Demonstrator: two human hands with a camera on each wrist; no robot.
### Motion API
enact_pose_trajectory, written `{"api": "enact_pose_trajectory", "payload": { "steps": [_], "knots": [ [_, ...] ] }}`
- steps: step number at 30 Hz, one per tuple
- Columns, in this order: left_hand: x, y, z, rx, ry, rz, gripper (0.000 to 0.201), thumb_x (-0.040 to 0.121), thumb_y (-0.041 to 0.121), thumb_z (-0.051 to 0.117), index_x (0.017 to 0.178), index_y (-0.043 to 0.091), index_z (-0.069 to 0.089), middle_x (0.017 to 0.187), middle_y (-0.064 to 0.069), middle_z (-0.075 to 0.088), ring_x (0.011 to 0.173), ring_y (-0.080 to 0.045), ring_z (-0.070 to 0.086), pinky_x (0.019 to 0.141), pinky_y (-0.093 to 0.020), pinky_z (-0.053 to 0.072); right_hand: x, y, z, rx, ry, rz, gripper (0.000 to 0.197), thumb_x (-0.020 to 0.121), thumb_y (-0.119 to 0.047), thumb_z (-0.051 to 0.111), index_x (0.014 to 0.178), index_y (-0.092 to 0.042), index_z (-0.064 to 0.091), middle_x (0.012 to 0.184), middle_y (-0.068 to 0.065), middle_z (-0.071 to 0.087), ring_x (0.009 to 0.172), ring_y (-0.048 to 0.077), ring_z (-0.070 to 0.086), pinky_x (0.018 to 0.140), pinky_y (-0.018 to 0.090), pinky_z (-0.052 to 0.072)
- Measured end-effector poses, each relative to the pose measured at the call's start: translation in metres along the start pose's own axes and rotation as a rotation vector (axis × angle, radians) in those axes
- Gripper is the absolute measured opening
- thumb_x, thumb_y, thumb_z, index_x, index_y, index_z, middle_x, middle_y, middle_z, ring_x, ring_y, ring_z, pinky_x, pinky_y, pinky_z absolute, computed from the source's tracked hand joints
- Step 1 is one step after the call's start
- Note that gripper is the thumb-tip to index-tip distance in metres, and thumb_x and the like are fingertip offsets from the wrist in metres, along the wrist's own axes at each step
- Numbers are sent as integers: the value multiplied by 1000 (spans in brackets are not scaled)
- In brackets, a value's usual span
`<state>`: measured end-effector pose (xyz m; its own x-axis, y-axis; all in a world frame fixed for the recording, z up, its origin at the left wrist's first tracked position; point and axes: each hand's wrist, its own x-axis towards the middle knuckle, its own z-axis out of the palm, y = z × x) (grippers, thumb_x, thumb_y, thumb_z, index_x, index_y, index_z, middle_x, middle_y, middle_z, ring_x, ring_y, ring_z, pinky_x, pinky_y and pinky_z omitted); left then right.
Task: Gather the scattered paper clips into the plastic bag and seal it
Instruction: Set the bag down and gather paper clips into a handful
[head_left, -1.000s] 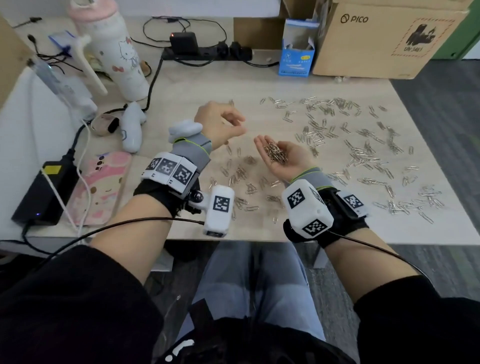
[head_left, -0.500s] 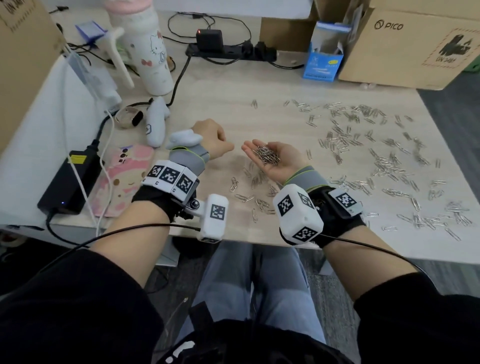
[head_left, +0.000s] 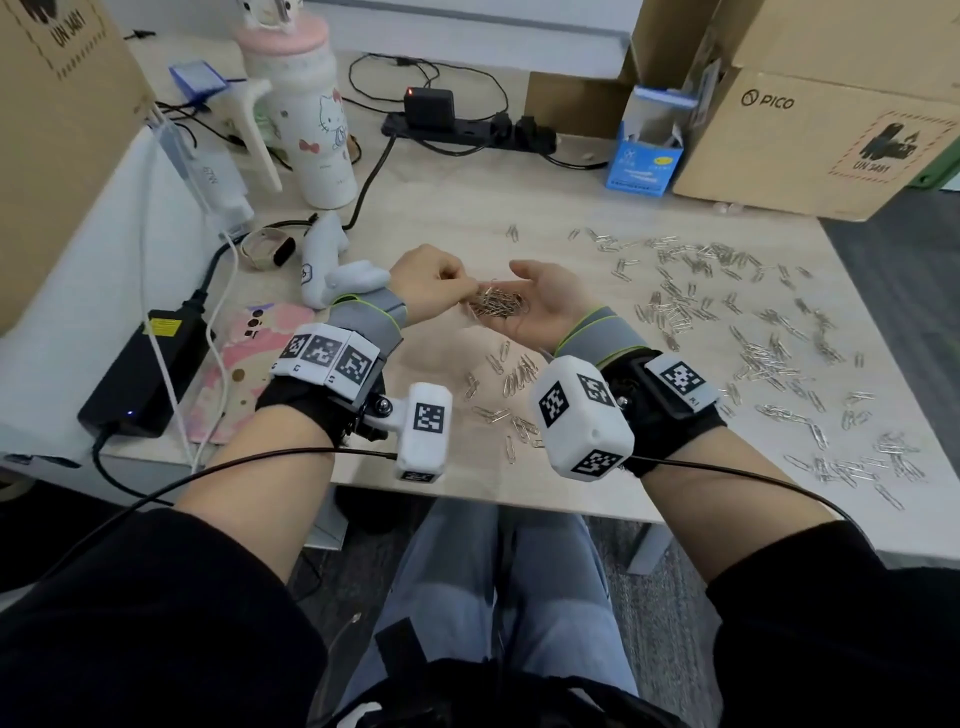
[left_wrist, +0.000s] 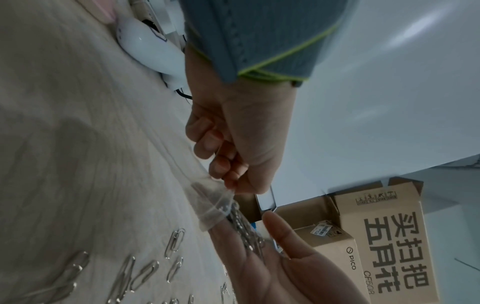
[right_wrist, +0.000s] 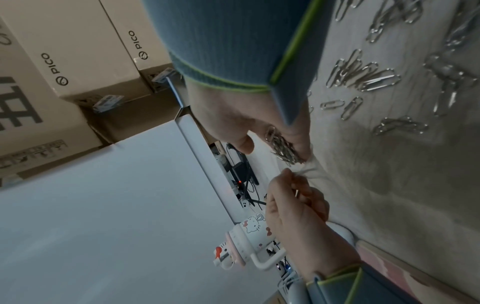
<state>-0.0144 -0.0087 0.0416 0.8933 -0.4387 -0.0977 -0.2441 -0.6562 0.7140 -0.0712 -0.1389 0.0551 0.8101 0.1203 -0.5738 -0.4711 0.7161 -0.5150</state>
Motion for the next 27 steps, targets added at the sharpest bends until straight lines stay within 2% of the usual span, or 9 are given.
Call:
{"api": "enact_pose_trajectory", "payload": {
  "steps": [3, 6, 9, 11, 15, 19, 23, 25, 27],
  "knots": [
    [-1, 0, -4, -6, 39, -1, 31, 77, 17, 59, 47, 20, 49, 49, 0, 45, 49, -12, 38, 51, -25, 30, -2, -2, 5, -75, 21, 20, 49, 102, -29, 29, 95, 16, 46, 89, 20, 48, 74, 30, 48, 77, 36, 45],
    [-3, -2, -6, 3, 57, -2, 19, 64, 31, 51, 48, 21, 51, 49, 1, 46, 50, -13, 39, 52, -26, 30, -3, -5, 11, -117, 37, 34, 50, 99, -37, 33, 102, 12, 45, 87, 14, 40, 68, 22, 39, 74, 31, 45],
    [-2, -7, -4, -16, 77, -10, 18, 59, 33, 47, 49, 18, 52, 53, -5, 50, 54, -16, 40, 56, -27, 33, -7, -7, 13, -204, -15, 32, 70, 98, -42, 32, 138, 15, 24, 127, 23, 40, 111, 25, 47, 114, 35, 27],
    [-2, -9, -3, -37, 86, -13, 19, 59, 33, 47, 51, 17, 54, 61, -10, 55, 58, -18, 43, 60, -28, 35, -12, -7, 16, -221, -52, 35, 77, 98, -45, 31, 145, 12, 8, 150, 27, 20, 142, 29, 21, 118, 38, 17],
    [-2, -11, -2, -54, 81, -24, 19, 59, 33, 48, 50, 17, 53, 61, -10, 54, 60, -19, 42, 60, -29, 35, -12, -6, 17, -176, -81, 23, 80, 97, -46, 32, 146, 11, 3, 154, 29, 6, 145, 35, 8, 119, 41, 14],
    [-3, -13, -3, -85, 96, -35, 19, 59, 33, 48, 48, 18, 50, 54, -5, 48, 55, -17, 39, 59, -29, 33, -8, -7, 6, -169, -98, -45, 61, 99, -37, 33, 137, 10, 33, 140, 28, 40, 130, 38, 42, 105, 39, 40],
    [-5, -17, -4, -94, 115, -30, 21, 58, 32, 48, 51, 12, 51, 55, -7, 46, 54, -18, 36, 58, -29, 32, -8, -6, -14, -302, 113, -267, 16, 94, -9, 46, 91, 2, 58, 93, 17, 65, 82, 28, 65, 73, 27, 57],
    [-8, -20, -1, -93, 113, -30, 23, 59, 31, 48, 55, 9, 55, 54, -6, 47, 52, -17, 36, 57, -28, 33, -3, -2, -27, -629, 266, -413, 7, 87, -1, 56, 89, -2, 63, 89, 11, 65, 81, 23, 62, 74, 25, 54],
    [-10, -25, 3, -104, 114, -36, 20, 59, 30, 48, 53, 11, 54, 47, 1, 47, 48, -14, 36, 53, -26, 33, -1, 7, -34, -1105, 365, -481, 23, 81, -9, 67, 104, -7, 68, 100, 4, 64, 96, 17, 58, 84, 26, 48]
  ]
}}
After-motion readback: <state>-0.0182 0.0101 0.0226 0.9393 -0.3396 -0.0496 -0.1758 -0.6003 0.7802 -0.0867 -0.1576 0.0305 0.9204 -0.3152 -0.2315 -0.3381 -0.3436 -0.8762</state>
